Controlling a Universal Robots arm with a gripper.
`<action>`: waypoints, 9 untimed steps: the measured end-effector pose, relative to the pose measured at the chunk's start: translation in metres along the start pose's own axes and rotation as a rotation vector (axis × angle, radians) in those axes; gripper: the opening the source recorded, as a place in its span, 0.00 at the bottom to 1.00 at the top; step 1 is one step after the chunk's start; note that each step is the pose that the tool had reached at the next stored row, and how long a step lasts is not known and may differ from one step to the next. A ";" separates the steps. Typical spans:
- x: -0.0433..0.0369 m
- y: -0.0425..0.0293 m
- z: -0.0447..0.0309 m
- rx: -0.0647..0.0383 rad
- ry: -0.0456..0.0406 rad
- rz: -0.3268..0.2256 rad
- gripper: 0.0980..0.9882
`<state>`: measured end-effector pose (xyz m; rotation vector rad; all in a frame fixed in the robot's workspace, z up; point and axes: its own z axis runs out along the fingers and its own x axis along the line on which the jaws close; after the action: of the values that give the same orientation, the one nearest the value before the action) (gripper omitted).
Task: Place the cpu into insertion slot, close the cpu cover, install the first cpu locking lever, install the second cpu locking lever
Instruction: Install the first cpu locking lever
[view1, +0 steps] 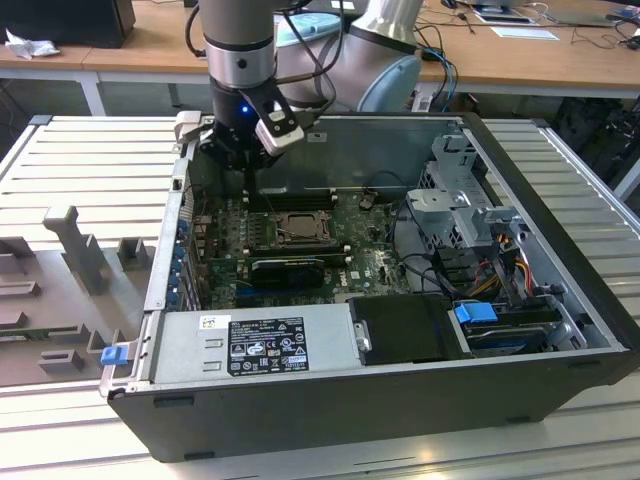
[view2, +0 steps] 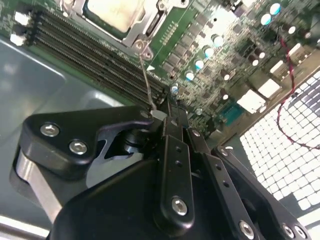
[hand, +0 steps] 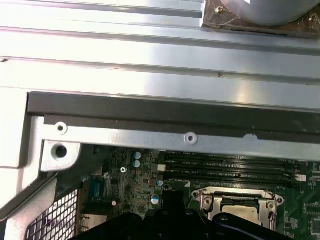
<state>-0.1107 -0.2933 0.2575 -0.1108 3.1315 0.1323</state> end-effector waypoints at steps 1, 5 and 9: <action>-0.0004 0.0000 0.0001 0.001 0.0000 0.000 0.01; -0.0027 -0.0002 0.0001 0.001 0.0001 0.000 0.01; -0.0080 -0.0005 0.0002 0.001 0.0001 0.000 0.01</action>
<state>-0.1027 -0.2932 0.2574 -0.1102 3.1316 0.1308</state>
